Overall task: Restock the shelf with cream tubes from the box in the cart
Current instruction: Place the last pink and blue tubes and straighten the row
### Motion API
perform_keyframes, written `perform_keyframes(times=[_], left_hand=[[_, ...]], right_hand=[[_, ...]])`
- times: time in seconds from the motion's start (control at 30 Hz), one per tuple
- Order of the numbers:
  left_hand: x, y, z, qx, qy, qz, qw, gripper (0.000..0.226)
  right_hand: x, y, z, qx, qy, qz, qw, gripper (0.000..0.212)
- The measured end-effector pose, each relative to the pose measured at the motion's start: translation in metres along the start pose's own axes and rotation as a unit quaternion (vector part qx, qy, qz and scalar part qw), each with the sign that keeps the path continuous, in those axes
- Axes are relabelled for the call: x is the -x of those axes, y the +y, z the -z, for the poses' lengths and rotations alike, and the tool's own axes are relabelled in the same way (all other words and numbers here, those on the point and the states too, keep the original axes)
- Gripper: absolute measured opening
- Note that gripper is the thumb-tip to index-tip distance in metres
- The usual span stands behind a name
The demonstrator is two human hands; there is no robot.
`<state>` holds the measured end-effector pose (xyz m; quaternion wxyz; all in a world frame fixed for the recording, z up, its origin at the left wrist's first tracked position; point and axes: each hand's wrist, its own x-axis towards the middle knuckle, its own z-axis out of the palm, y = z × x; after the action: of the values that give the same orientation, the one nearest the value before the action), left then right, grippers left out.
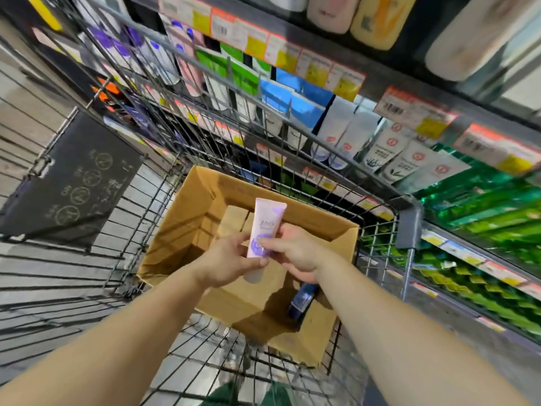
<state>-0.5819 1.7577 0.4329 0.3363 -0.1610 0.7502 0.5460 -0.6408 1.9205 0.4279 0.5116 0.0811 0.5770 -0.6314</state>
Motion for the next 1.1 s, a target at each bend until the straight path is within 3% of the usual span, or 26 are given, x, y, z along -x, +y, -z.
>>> perform_keyframes(times=[0.1, 0.2, 0.23, 0.3, 0.37, 0.47, 0.7, 0.8, 0.9, 1.0, 1.1], left_hand=[[0.002, -0.006, 0.008, -0.028, 0.035, 0.021, 0.999, 0.035], [0.004, -0.016, 0.015, 0.031, 0.086, 0.049, 0.995, 0.026], [0.004, -0.017, 0.017, 0.041, 0.100, 0.050, 0.993, 0.027], [0.004, -0.018, 0.022, 0.040, 0.113, 0.049, 0.992, 0.026], [0.003, -0.018, 0.025, 0.032, 0.113, 0.052, 0.992, 0.026], [0.000, -0.023, 0.030, 0.027, 0.104, 0.047, 0.993, 0.029], [-0.002, -0.041, 0.048, 0.032, 0.083, 0.028, 0.996, 0.021], [0.001, -0.046, 0.051, 0.039, 0.088, 0.032, 0.995, 0.025], [0.004, -0.046, 0.049, 0.047, 0.083, 0.043, 0.994, 0.028], [0.014, -0.029, 0.046, 0.027, 0.083, 0.039, 0.995, 0.026], [0.031, 0.005, 0.048, 0.007, 0.081, 0.005, 0.997, 0.022]], right_hand=[[-0.012, 0.012, 0.009, 0.091, 0.114, -0.056, 0.988, 0.037], [-0.014, 0.042, 0.019, 0.167, 0.294, -0.162, 0.927, 0.012], [-0.011, 0.055, 0.020, 0.178, 0.311, -0.201, 0.912, 0.016], [-0.007, 0.084, 0.015, 0.193, 0.329, -0.259, 0.887, 0.003], [-0.008, 0.109, 0.006, 0.158, 0.395, -0.294, 0.856, 0.028], [-0.012, 0.120, -0.006, 0.067, 0.447, -0.286, 0.845, 0.041], [-0.039, 0.132, -0.008, 0.142, 0.486, -0.277, 0.817, 0.046], [-0.045, 0.135, -0.008, 0.141, 0.478, -0.257, 0.828, 0.044], [-0.040, 0.136, -0.004, 0.053, 0.427, -0.199, 0.881, 0.038], [-0.014, 0.111, -0.006, -0.120, 0.289, -0.154, 0.937, 0.025], [0.018, 0.067, -0.011, -0.176, 0.171, -0.077, 0.966, 0.028]])
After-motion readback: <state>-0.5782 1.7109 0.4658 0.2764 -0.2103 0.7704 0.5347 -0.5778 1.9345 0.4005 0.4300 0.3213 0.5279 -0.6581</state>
